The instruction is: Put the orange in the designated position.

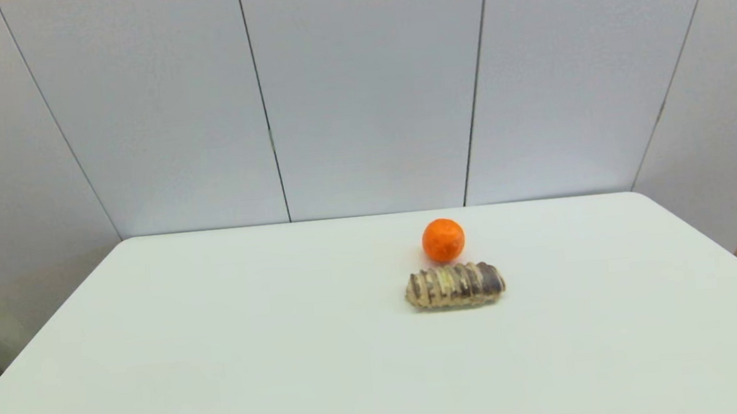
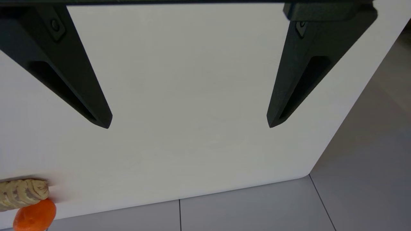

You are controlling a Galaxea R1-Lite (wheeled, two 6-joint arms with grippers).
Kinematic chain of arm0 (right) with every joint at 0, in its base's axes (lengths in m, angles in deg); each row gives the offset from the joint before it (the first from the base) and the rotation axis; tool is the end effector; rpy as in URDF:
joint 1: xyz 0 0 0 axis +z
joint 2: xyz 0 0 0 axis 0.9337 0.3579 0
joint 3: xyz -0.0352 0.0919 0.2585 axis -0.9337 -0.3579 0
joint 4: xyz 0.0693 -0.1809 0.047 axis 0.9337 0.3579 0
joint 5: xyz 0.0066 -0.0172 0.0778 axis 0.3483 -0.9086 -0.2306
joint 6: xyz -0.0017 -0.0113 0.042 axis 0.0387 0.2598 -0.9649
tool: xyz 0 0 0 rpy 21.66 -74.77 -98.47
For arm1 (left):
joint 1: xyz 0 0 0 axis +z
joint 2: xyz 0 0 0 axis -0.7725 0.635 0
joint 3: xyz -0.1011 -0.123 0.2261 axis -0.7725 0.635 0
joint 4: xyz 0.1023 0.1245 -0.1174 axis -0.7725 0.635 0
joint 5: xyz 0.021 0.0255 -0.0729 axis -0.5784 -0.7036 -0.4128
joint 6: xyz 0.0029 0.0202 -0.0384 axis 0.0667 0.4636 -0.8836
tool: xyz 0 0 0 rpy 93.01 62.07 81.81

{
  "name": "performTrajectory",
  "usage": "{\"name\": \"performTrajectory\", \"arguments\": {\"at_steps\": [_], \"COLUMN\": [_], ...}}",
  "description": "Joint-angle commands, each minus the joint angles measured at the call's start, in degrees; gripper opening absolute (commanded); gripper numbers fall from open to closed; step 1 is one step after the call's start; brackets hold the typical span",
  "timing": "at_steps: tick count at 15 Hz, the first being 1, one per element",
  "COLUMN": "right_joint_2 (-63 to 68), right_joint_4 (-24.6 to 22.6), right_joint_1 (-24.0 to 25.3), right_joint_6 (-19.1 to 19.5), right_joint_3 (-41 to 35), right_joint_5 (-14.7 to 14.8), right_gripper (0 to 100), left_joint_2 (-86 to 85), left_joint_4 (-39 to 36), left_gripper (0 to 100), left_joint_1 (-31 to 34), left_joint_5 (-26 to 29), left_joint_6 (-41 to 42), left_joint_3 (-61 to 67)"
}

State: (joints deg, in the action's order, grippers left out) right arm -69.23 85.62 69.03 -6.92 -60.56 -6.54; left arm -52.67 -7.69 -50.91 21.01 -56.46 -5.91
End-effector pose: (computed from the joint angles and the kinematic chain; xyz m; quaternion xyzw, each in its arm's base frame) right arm 0.0313 -0.0007 0.0747 0.0000 0.0025 -0.0076 1.0000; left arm 0.0310 -0.0054 0.0882 0.0732 -0.0103 -0.0629 0.9953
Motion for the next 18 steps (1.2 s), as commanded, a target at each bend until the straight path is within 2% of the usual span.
{"name": "performTrajectory", "arguments": {"at_steps": [1, 6, 12, 18], "right_joint_2": [0.07, 0.07, 0.07, 0.07], "right_joint_4": [0.00, 0.00, 0.00, 0.00], "right_joint_1": [0.00, 0.00, 0.00, 0.00], "right_joint_6": [0.00, 0.00, 0.00, 0.00], "right_joint_3": [0.00, 0.00, 0.00, 0.00], "right_joint_5": [0.00, 0.00, -0.09, 0.00], "right_gripper": [100, 100, 100, 100], "left_joint_2": [-0.85, -2.17, -2.17, -2.17], "left_joint_4": [0.23, -0.04, -1.53, 0.49], "left_gripper": [100, 100, 100, 100], "left_joint_1": [-0.02, -0.02, -0.02, -0.02], "left_joint_5": [-1.07, -1.51, -4.59, -4.68], "left_joint_6": [-1.96, -4.60, -3.80, -3.89], "left_joint_3": [0.14, 0.23, 2.43, 2.43]}}
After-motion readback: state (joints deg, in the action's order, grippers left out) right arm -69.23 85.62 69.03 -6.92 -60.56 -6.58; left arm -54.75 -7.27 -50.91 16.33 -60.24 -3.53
